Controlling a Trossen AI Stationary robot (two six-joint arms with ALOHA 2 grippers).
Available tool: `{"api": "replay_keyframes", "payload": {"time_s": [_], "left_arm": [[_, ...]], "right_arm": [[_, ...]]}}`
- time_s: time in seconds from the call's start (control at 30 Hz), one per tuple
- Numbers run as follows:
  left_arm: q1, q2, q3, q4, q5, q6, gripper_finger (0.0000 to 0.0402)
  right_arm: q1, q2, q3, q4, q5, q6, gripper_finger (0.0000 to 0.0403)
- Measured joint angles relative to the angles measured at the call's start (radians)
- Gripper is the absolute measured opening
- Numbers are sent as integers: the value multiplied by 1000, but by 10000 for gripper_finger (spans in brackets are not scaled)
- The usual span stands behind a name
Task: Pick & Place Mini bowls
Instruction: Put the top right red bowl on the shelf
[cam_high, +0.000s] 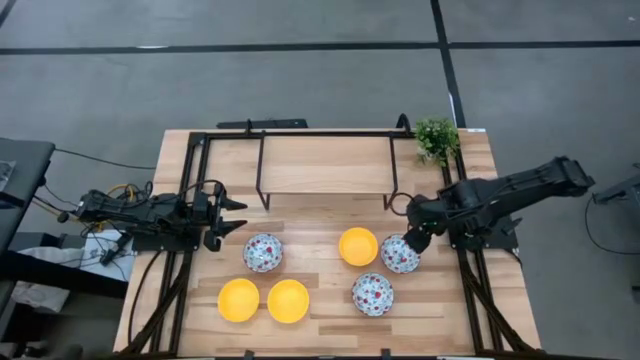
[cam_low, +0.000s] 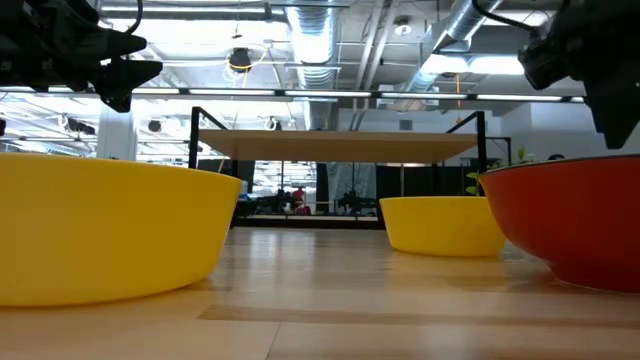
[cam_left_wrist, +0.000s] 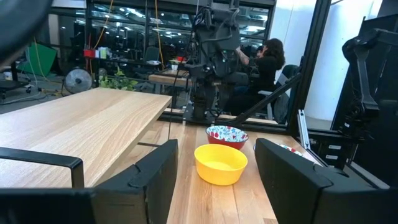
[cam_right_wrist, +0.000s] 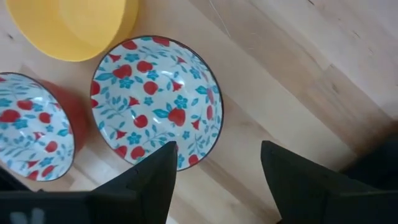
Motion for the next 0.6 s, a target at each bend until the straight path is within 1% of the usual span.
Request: {"api": "replay_keyframes", "payload": {"time_s": [0.13, 0.27, 0.4, 0.6], "left_arm": [[0, 0, 0, 0, 0, 0, 214], [0, 0, 0, 0, 0, 0, 214], [0, 0, 0, 0, 0, 0, 214], [0, 0, 0, 0, 0, 0, 214]], "right_arm": [[38, 10, -67, 72, -27, 34, 221], [97, 9, -145, 158, -12, 109, 221], [124, 9, -202, 232, 17, 159, 221], [128, 9, -237, 243, 43, 201, 221]]}}
